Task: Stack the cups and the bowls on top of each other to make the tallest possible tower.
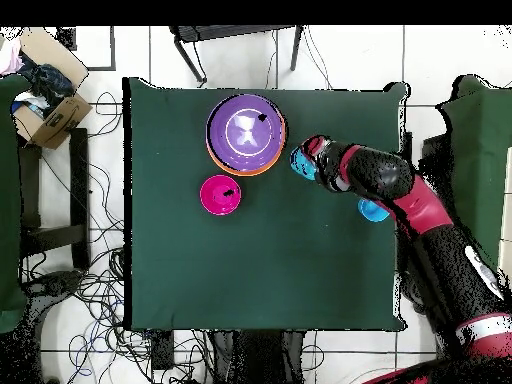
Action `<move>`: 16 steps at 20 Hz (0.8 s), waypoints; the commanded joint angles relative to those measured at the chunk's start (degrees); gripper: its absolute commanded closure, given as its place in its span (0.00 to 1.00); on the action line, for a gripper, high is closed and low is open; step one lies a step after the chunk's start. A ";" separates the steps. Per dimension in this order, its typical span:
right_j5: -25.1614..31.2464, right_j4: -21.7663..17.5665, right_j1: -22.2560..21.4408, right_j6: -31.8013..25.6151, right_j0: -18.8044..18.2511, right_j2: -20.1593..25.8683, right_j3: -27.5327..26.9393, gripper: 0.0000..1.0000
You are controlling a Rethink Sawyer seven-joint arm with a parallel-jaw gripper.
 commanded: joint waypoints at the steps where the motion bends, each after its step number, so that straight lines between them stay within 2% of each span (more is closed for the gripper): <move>1: 7.73 1.91 -5.38 3.69 2.58 -1.91 -0.78 1.00; 4: 9.24 2.43 -7.22 4.00 3.06 -2.30 -1.06 1.00; 5: 9.16 2.55 -8.79 4.29 2.90 -2.21 0.32 1.00; 7: 9.73 2.29 -10.96 4.47 3.61 -2.81 -0.23 1.00; 13: 19.25 0.96 -18.17 7.73 9.15 -7.22 -7.98 1.00; 16: 24.55 -0.19 -19.82 10.04 12.44 -9.76 -12.91 1.00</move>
